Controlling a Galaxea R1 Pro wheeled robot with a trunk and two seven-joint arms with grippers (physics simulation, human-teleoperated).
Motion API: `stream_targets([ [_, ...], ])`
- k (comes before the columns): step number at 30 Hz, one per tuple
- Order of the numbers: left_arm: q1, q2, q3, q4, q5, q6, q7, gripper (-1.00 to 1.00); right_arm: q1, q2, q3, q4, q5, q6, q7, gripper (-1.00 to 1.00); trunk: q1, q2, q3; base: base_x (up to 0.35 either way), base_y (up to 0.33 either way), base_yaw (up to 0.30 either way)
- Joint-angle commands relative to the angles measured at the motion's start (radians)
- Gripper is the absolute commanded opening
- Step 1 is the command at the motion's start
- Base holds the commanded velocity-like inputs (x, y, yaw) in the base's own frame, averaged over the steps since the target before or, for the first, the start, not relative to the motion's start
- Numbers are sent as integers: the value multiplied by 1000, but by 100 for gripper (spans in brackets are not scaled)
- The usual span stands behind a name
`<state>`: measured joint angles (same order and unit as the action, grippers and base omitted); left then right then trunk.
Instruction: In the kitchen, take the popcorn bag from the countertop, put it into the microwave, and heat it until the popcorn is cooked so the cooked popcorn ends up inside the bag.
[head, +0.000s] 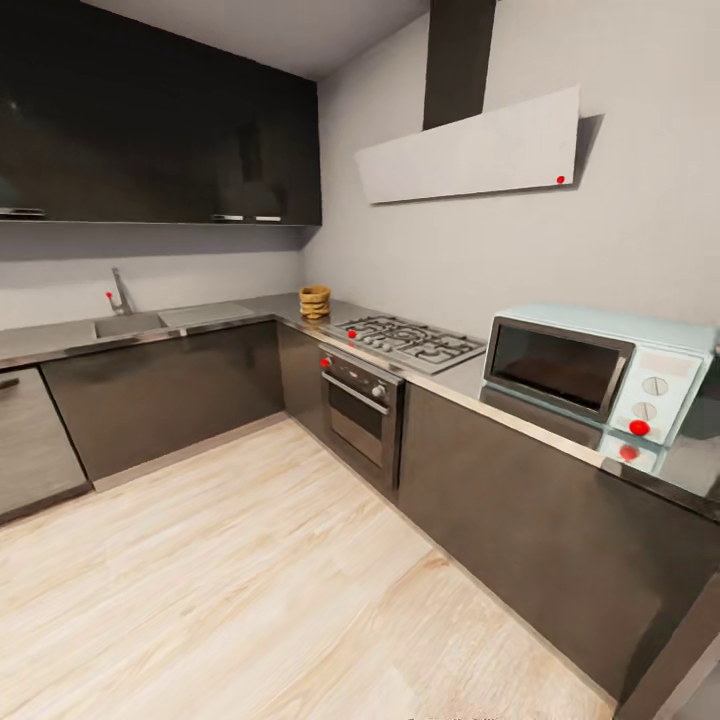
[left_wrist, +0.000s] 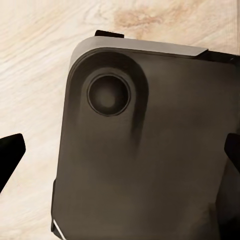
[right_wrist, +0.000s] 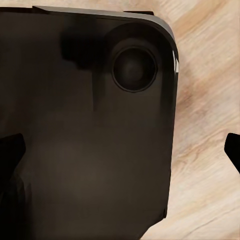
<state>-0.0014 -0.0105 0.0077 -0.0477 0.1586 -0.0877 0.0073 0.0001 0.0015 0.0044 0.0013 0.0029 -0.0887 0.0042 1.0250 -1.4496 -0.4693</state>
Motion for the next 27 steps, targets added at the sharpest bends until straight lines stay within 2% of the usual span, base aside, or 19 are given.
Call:
stream_targets([
  [1,0,0,0,0,7,-3,1,100,0,0,0,0,0,-3,0,100,0,0,-1,0,0,-245],
  [11,0,0,0,0,7,-3,1,100,0,0,0,0,1,-2,0,100,0,0,0,0,0,-234],
  [23,0,0,-1,0,7,-3,-1,100,0,-4,4,0,0,0,2,100,0,0,1,3,0,-18],
  [27,0,0,-2,0,7,0,-8,100,0,-4,4,0,0,0,2,100,0,0,1,170,10,0],
])
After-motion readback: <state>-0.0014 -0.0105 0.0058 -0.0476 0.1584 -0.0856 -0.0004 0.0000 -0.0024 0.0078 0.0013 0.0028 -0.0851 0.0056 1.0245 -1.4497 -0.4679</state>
